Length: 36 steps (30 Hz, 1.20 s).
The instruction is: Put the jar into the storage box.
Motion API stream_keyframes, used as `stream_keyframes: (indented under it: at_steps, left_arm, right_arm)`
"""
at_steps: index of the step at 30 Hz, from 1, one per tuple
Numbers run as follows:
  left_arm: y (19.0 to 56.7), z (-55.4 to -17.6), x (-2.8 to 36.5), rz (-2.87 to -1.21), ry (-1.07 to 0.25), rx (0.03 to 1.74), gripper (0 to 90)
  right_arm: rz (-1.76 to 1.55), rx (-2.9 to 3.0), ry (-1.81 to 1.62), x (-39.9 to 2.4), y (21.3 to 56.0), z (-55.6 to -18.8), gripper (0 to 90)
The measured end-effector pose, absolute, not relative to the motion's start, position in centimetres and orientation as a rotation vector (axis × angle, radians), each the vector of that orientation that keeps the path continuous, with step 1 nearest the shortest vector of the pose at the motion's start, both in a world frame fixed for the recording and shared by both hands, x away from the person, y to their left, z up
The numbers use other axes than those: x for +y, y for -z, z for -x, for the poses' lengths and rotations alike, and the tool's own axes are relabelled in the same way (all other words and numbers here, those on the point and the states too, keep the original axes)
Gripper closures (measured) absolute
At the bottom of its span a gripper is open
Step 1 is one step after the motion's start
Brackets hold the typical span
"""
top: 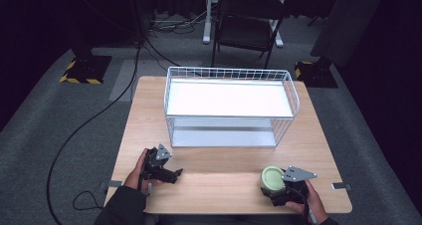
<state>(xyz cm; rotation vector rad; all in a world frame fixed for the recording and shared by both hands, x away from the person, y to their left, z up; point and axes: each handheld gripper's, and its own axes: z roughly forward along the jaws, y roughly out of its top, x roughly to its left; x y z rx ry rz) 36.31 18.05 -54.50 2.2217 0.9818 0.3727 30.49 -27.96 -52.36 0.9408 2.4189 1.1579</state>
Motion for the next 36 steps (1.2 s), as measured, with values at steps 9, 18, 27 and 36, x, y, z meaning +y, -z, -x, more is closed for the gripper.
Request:
stream_keyframes:
  at_steps: [9, 18, 27, 36]
  left_arm:
    - [54.5, -36.3, 18.0, -2.222, -0.373, 0.981, 0.4]
    - [54.5, -36.3, 18.0, -2.222, -0.373, 0.981, 0.4]
    - [54.5, -36.3, 18.0, -2.222, -0.373, 0.981, 0.4]
    - [54.5, -36.3, 18.0, -2.222, -0.373, 0.981, 0.4]
  right_arm:
    - [-0.934, 2.413, -1.157, -28.0, 52.1, -30.4, 10.9]
    - [-0.922, 2.417, -1.154, -28.0, 51.9, -30.3, 11.1]
    - [-0.915, 2.426, -1.124, -27.8, 51.1, -30.3, 11.2]
    - [-0.934, 2.413, -1.102, -27.7, 50.2, -30.3, 11.2]
